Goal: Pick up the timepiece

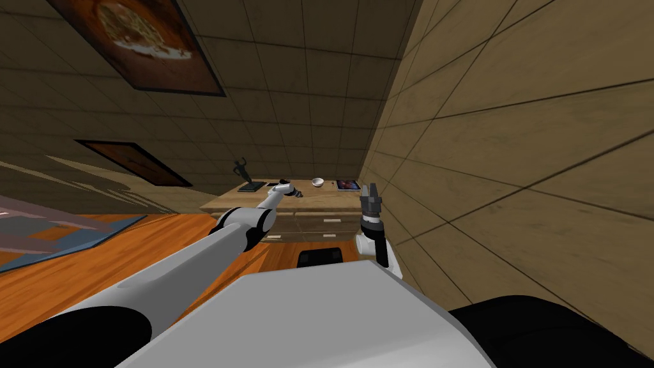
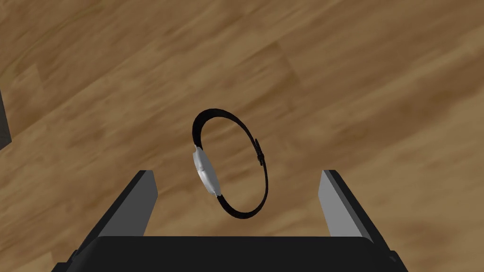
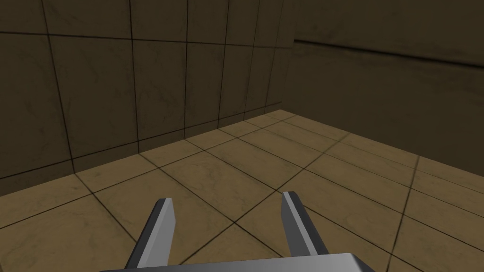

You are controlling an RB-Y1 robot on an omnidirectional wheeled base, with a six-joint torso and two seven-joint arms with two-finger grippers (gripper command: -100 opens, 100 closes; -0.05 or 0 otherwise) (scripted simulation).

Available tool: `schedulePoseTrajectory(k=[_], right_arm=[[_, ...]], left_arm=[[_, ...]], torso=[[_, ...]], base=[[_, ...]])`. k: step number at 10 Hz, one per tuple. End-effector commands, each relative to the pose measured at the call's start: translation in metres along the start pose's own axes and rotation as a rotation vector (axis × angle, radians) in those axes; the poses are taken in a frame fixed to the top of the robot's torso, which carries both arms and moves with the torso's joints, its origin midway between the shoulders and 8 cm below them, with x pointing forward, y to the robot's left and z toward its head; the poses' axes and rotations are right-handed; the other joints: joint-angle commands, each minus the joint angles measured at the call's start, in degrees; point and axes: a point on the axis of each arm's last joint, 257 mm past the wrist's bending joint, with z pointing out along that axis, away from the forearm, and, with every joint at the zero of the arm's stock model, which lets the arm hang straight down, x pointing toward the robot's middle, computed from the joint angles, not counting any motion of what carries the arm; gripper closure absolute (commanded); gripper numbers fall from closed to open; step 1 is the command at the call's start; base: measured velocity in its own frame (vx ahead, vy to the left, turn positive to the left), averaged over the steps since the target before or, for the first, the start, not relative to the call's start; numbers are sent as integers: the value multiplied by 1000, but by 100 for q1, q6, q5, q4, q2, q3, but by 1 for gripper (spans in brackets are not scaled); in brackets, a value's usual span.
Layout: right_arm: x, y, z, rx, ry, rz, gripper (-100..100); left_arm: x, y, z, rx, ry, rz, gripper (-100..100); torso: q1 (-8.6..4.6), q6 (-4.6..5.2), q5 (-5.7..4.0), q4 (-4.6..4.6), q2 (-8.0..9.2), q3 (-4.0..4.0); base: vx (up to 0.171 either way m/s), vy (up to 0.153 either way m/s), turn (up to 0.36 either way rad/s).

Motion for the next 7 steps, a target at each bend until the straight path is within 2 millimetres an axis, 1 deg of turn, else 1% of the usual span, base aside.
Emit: schedulePoseTrajectory(k=[1,5,6,7], right_arm=[[0,0,0,0,0,0,0],[0,0,0,0,0,0,0],[0,0,0,0,0,0,0],[0,0,0,0,0,0,0]], left_arm=[[0,2,2,8,-3,-12,-100],[-2,8,7,26,-9,-36,-100],[-2,8,6,22,-9,-31,-100],[-2,8,6,23,-8,-33,100]], torso=[[0,0,0,0,0,0],[-4,0,-1,0,-1,0],[-5,0,-1,-1,-2,-2],[-13,-1,-2,-3,-5,-4]], base=[[1,61,-74],[2,63,-80],[-1,27,-18],[0,0,0]])
